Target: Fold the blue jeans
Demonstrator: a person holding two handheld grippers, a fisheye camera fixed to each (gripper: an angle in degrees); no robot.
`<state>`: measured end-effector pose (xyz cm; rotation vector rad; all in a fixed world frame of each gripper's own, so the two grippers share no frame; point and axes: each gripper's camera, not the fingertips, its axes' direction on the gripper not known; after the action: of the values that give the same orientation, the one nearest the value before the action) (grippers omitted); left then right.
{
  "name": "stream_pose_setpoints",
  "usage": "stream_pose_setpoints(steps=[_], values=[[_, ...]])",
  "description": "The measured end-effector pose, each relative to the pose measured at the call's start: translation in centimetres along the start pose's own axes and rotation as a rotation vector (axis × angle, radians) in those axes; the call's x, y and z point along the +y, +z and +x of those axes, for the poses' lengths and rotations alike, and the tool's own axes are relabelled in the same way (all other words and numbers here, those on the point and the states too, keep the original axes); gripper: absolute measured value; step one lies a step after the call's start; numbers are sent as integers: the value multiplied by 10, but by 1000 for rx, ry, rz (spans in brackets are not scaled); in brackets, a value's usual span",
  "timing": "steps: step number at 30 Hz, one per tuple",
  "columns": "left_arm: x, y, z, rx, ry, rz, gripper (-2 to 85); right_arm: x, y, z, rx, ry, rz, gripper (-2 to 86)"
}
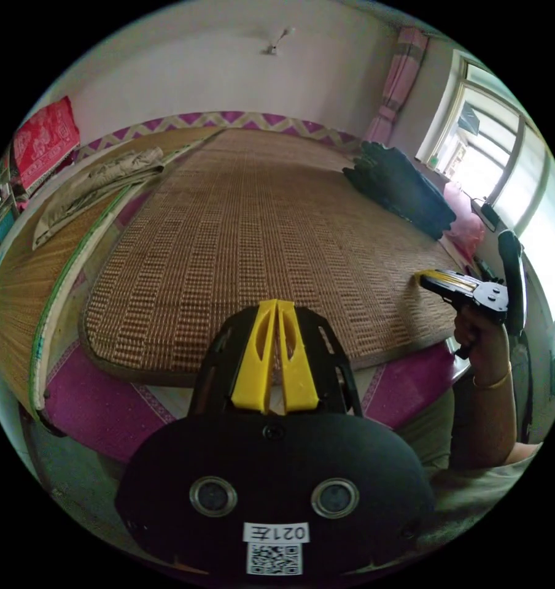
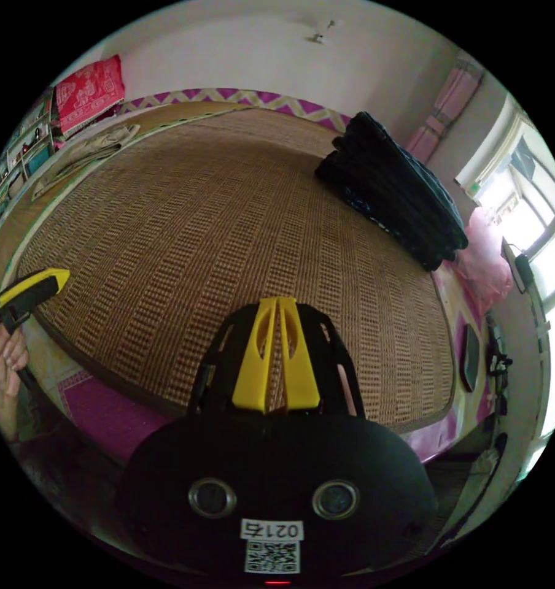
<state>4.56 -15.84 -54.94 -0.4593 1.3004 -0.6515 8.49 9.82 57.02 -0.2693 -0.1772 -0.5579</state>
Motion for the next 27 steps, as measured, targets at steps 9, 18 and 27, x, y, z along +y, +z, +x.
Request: stream_pose_setpoints(steps=[9,18,27], values=[[-2,6,25,-87,54,-8,-10,-11,-9,31,-99,48,3,-8],[-4,7,18,-54,26,-11,-10,-17,-5,99,-452,222,-9,-10],[-6,3,14,-93,55,-15,-10,-28,-21,90,-447,212,-5,4]])
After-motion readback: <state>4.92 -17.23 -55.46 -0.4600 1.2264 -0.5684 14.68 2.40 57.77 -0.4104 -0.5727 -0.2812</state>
